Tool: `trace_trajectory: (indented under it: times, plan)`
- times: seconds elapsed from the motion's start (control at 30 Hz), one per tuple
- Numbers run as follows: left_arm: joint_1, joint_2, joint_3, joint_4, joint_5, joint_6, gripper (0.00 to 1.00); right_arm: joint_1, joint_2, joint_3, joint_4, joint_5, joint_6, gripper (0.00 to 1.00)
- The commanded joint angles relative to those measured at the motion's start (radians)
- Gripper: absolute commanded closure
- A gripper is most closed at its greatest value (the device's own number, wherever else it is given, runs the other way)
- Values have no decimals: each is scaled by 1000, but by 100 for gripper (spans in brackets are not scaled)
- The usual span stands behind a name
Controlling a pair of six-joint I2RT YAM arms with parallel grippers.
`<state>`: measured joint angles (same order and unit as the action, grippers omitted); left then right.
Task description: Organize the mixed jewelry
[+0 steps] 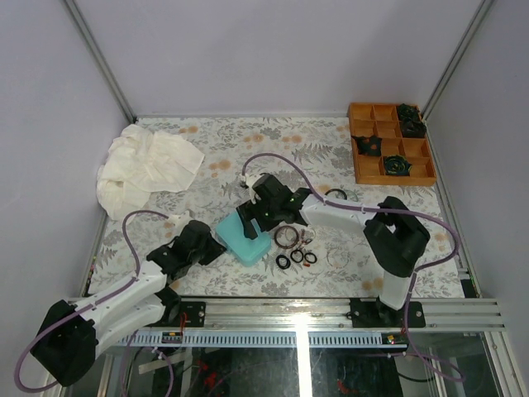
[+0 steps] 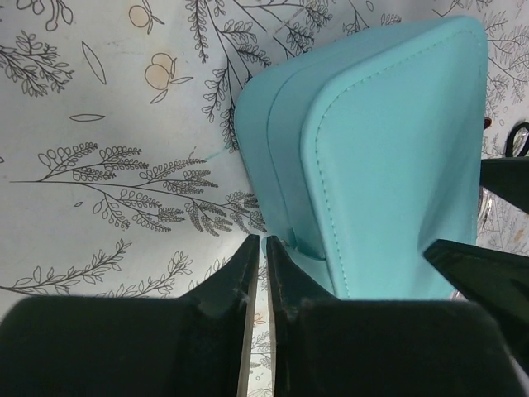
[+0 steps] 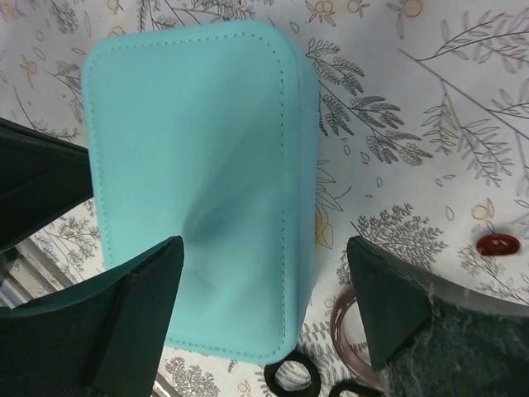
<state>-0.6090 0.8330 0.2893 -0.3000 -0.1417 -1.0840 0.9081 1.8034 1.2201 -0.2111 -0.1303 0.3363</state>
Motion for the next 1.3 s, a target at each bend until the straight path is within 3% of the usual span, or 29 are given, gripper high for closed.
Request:
trace_trajectory:
  times: [0.0,0.13,0.33,0.47,0.63,0.9,1.13,1.27]
  plan:
    - [-6,12,-1,77,-32,14,94,15,43,45,33,-72,-49,15]
    - [-6,34,-13,109,-25,11,94,30,61,33,44,-95,-53,21]
    - [-6,98,-3,169,-14,18,94,68,102,67,35,-66,-41,19]
    - [-6,139,-14,207,-14,14,94,74,121,73,45,-66,3,32]
    - [-6,141,-12,213,-16,10,94,72,137,69,47,-66,31,39]
    - [-6,134,15,182,-30,27,94,82,149,64,61,-76,47,39]
    - [-5,266,78,219,-30,60,94,103,169,76,61,-81,83,40]
    - [-6,178,80,146,-17,49,94,101,169,79,42,-53,91,40]
